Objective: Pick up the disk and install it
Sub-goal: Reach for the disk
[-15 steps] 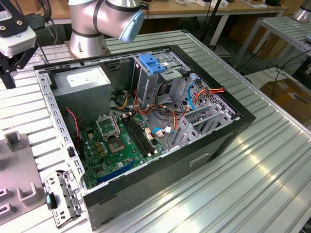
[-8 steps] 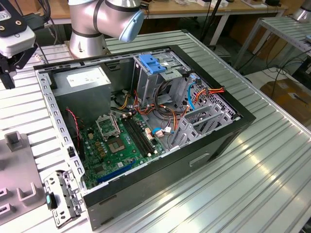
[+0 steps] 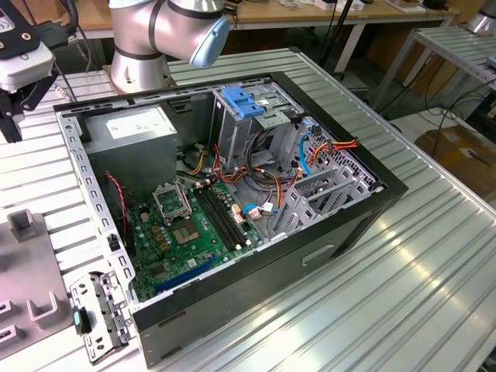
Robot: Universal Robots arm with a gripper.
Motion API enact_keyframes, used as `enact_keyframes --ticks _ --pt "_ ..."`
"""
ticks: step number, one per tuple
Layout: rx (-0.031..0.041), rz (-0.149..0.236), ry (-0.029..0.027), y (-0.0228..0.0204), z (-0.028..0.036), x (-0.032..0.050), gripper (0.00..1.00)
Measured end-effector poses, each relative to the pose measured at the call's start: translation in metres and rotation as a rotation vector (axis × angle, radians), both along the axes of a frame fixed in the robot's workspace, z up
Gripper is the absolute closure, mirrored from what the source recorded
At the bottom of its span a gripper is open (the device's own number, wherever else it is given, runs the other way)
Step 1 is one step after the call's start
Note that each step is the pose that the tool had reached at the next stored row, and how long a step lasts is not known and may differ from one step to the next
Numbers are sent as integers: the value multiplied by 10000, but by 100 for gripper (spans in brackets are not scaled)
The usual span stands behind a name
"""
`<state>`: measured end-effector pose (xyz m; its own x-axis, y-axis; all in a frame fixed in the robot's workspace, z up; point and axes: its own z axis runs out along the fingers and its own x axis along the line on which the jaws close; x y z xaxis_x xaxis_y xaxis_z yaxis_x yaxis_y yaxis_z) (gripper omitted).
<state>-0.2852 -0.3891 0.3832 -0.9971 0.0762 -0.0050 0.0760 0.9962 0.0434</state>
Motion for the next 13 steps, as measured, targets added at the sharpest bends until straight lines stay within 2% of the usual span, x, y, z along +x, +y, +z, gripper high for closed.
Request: enact_keyframes --ticks 13 --pt "0 0 0 0 0 -138 89"
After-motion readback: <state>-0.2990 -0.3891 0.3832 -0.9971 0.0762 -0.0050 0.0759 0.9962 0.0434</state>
